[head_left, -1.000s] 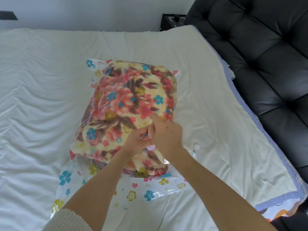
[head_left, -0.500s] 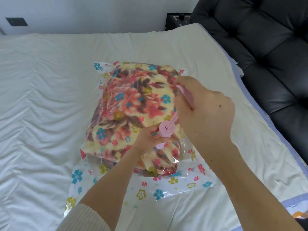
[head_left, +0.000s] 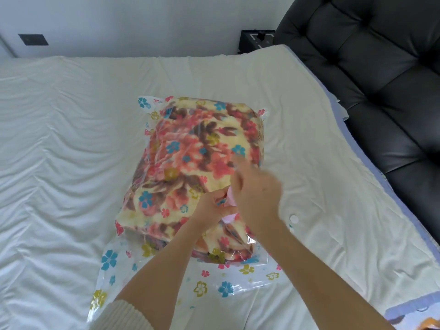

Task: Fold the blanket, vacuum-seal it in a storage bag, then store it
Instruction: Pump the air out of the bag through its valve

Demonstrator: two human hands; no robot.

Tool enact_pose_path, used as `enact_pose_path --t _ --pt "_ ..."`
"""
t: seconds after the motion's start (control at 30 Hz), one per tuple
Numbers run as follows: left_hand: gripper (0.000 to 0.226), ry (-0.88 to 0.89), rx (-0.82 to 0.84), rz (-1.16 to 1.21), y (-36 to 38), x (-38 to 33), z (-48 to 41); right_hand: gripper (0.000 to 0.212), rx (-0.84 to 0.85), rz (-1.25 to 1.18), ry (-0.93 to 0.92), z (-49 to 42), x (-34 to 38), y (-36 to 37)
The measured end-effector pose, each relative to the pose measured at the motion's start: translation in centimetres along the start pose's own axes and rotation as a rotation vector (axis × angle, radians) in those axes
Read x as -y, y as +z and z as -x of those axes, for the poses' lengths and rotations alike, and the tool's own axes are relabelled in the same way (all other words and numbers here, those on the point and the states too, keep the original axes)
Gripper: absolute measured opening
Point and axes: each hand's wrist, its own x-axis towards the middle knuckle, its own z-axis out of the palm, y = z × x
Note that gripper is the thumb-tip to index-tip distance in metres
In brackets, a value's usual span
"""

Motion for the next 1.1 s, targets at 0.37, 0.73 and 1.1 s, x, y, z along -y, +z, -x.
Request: enact_pose_path --t 0.37,0.73,1.1 --pt "0.019 -0.006 0.006 -0.034 0.3 0.7 -0.1 0.028 -0.011 -0.100 0.030 1.0 -0.6 0.5" --pt "0.023 0.014 -0.002 -0.017 0.1 0.3 -0.1 0.036 -0.001 -0.095 -0.007 0.3 -0.1 0.3" --pt "0.027 0.001 0.022 0.004 -0.2 0.3 -0.2 0.020 0.018 -0.068 -0.010 -0.2 0.1 -0.9"
